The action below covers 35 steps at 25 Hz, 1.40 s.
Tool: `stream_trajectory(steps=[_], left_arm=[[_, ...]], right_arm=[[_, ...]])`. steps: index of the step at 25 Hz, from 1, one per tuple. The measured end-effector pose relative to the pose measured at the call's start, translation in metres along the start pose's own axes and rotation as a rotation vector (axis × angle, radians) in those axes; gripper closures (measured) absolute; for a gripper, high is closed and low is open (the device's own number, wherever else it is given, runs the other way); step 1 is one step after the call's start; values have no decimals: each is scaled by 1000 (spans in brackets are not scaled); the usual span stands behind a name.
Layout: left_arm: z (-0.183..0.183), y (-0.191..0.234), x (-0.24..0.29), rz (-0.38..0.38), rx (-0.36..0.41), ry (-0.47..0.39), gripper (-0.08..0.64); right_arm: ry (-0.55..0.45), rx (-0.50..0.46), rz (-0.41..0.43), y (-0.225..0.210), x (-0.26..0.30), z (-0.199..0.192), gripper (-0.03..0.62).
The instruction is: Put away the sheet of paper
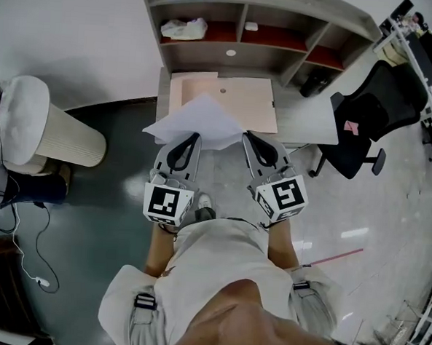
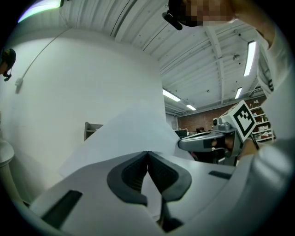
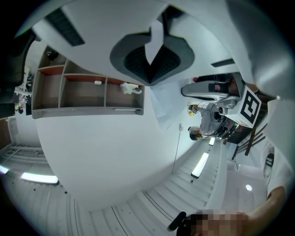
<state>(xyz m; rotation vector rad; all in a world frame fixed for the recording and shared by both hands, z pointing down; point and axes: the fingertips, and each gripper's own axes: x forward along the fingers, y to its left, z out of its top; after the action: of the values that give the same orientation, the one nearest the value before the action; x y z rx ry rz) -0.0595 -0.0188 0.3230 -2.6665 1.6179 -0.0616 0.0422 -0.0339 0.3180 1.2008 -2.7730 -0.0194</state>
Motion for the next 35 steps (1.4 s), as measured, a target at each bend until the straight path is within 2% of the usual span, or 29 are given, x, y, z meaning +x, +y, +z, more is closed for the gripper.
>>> stream_trajectory(steps=[12, 21, 35], left_arm=[[-4, 49, 22, -64, -2, -10, 538], [-14, 65, 43, -61, -24, 3, 538], [-39, 95, 119, -22, -7, 75, 538]], right_arm=[[30, -9, -45, 3, 52, 1, 574], [51, 1, -44, -11, 75, -6, 574], [96, 63, 48, -71, 142, -39, 574]])
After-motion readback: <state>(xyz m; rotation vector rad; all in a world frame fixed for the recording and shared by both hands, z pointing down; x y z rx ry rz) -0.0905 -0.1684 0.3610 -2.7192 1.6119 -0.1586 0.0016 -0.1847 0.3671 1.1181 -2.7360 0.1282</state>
